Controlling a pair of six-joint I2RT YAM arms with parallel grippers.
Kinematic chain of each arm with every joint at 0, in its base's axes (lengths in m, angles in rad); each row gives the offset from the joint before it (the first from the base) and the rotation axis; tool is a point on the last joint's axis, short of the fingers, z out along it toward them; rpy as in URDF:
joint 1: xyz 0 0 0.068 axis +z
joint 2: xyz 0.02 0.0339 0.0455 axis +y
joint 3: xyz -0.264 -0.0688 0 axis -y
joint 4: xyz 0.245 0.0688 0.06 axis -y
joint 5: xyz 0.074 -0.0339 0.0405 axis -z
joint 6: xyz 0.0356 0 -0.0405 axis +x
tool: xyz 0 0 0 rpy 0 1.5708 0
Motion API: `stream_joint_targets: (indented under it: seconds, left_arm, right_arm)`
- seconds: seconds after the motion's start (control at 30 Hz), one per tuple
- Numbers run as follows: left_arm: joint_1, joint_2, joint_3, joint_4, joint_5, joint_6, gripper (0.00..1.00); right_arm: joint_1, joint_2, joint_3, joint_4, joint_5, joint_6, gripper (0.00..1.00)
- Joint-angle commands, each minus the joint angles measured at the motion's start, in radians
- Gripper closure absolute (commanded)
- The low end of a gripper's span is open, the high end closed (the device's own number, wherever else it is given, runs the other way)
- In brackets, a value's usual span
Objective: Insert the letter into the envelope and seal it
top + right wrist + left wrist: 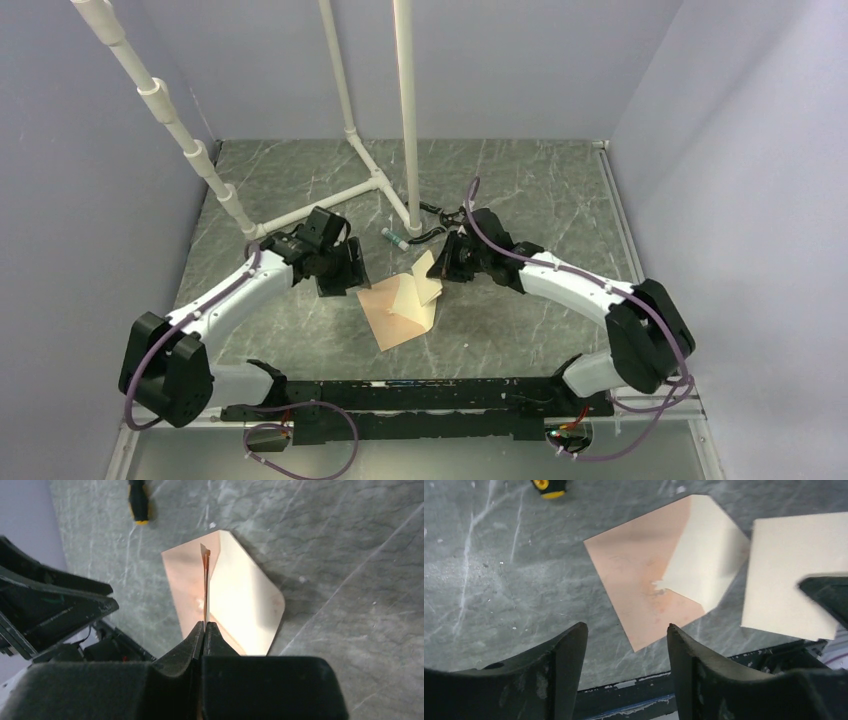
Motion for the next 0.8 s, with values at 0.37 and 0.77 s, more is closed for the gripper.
stream_joint_targets:
  seconds: [0.37,0.77]
  left_arm:
    - [-0.003,0.187,-0.187,0.231,0.002,-0.049,0.65]
    - [-0.007,0.282,-0.186,0.18,-0.03,-0.09,0.88]
  right_arm:
    - [0.048,0.157,-0.129,0.378,0.085,-0.021,1.0]
    - [0.098,0.222,-0.166,0.435,0.109,-0.034,1.0]
